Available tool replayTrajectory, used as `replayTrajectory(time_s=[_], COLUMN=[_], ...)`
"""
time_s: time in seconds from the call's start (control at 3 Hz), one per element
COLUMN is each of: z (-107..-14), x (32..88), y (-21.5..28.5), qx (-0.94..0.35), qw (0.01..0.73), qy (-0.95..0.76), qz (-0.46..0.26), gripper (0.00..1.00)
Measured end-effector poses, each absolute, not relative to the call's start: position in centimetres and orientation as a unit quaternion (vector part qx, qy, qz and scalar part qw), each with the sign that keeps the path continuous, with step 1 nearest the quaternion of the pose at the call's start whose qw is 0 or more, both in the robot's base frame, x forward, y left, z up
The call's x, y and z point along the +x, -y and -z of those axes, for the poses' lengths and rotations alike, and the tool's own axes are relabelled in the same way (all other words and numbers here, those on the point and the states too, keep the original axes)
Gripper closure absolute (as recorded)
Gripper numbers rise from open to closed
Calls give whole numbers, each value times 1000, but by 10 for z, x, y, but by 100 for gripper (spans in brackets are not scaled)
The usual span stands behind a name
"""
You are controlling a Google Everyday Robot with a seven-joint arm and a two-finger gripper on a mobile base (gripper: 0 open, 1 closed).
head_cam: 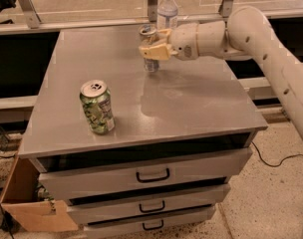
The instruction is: Move redbull can near green can
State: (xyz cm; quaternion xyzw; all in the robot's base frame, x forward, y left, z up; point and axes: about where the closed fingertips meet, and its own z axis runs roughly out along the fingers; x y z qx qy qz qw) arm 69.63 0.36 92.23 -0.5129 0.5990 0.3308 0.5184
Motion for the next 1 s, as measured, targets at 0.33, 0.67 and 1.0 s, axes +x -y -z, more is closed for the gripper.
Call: replayTrajectory(time_s=[0.33, 0.67, 1.0], z=[-925, -930, -929], x=[668, 637, 606], y=[22, 31, 24], qx=[-525, -546, -562], qw=[522, 517, 501], qy=[-579, -556, -536], qz=[-342, -356, -382], gripper=[100, 100, 100])
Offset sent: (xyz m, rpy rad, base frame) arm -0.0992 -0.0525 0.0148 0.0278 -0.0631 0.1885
